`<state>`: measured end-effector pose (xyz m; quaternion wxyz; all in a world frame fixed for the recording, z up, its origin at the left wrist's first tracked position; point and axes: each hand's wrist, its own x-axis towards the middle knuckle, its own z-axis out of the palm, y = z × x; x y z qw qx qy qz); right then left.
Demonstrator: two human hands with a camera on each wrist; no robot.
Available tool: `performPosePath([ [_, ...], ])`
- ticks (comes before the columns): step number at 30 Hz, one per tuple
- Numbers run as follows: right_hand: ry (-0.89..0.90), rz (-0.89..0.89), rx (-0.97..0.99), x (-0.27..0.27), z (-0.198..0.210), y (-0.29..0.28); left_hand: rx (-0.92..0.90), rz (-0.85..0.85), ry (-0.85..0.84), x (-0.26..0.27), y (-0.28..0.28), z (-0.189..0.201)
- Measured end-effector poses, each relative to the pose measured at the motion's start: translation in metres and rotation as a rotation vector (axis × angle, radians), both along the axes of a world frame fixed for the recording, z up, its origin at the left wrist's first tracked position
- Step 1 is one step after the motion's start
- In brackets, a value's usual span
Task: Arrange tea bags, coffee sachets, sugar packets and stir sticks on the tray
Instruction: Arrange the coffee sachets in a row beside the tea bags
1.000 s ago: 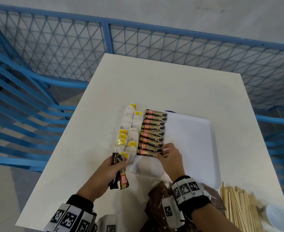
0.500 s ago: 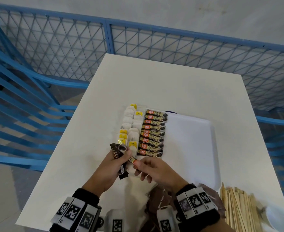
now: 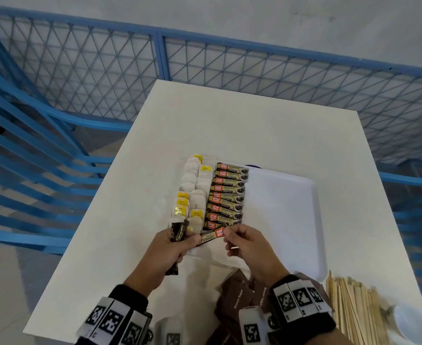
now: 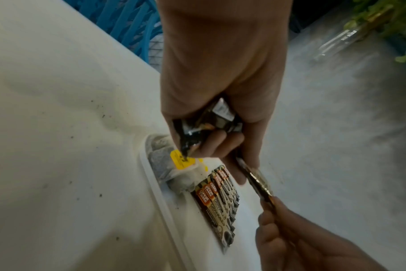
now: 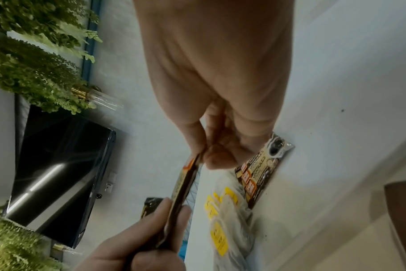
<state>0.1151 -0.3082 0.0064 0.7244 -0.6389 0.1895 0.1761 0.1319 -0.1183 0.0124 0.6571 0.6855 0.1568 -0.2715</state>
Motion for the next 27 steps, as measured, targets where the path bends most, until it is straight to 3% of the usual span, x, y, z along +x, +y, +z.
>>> performPosePath([
  [4, -0.07, -0.007, -0.09, 0.004, -0.001, 0.006, 0.074, -0.336, -0.004, -0.003, -0.007, 0.009],
  [6, -0.106, 0.049, -0.15, 0.006, -0.003, 0.01, 0.089, -0.414, 0.004, -0.005, -0.011, 0.013],
  [8, -0.161, 0.121, -0.215, 0.006, -0.003, 0.012, 0.093, -0.355, -0.008, -0.004, -0.012, 0.014],
  [12, -0.272, 0.304, -0.317, 0.003, -0.001, 0.011, 0.025, -0.08, -0.046, 0.002, -0.009, 0.011],
  [15, -0.264, 0.371, -0.278, -0.003, -0.001, 0.014, 0.008, -0.058, -0.037, 0.003, -0.006, 0.008],
  [19, -0.066, 0.32, -0.053, -0.011, 0.007, 0.012, 0.055, -0.048, -0.043, 0.002, -0.001, 0.006],
  [23, 0.059, 0.385, 0.03, -0.017, 0.006, 0.0, 0.052, 0.047, -0.06, 0.001, 0.007, 0.0],
  [27, 0.096, 0.154, 0.086, -0.019, -0.003, -0.009, 0.06, 0.114, -0.054, 0.0, 0.012, -0.005],
])
